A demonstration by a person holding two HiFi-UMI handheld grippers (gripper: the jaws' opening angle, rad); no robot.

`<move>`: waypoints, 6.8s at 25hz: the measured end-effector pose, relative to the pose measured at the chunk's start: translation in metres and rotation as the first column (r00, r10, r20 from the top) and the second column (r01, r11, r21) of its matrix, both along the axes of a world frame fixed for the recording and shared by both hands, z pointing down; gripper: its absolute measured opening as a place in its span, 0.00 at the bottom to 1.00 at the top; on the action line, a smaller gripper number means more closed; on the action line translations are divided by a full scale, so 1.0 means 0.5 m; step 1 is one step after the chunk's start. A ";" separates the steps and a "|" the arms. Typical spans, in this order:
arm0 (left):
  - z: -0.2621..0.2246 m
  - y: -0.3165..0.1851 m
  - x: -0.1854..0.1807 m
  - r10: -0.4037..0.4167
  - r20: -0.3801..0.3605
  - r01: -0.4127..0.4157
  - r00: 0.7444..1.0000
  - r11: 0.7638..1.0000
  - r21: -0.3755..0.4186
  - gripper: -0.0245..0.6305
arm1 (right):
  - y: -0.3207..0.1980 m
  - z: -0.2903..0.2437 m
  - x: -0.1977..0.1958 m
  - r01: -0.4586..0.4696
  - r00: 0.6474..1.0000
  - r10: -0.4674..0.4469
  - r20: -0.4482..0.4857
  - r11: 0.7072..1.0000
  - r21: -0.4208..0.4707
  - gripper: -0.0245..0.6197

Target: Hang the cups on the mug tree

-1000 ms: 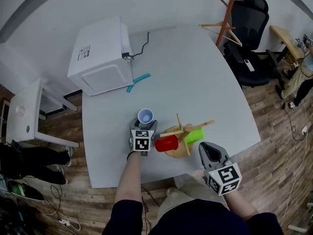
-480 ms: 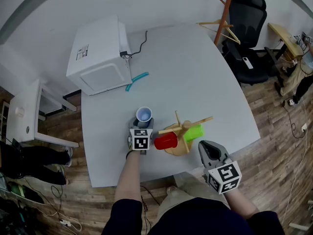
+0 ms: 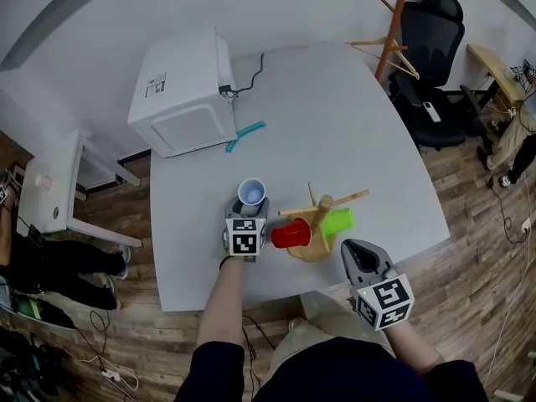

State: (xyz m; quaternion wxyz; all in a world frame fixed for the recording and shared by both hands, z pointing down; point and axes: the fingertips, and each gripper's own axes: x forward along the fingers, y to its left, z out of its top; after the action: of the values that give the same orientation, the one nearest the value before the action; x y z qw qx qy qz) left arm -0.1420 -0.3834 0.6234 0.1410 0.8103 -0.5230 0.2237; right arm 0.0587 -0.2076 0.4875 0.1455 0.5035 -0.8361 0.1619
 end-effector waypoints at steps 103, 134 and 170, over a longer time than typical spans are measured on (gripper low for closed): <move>-0.508 0.192 0.101 -0.025 0.891 -0.302 0.454 0.936 0.180 0.44 | 0.226 -0.108 -0.032 0.062 0.995 -0.074 0.060 0.981 0.183 0.09; -0.484 0.215 0.197 0.045 0.960 -0.516 0.278 0.850 0.109 0.52 | 0.235 -0.102 -0.023 0.027 0.997 -0.039 0.068 0.984 0.174 0.09; -0.432 0.297 0.083 0.144 0.601 -0.311 0.786 0.933 0.184 0.57 | 0.242 -0.096 -0.075 0.094 0.993 -0.103 0.048 0.981 0.168 0.09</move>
State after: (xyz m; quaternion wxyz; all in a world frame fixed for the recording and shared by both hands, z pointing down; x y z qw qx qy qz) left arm -0.1003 -0.2349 0.4076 -0.1656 0.7727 -0.4641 0.4002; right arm 0.0212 -0.0867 0.4396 0.0873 0.4669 -0.8744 0.0985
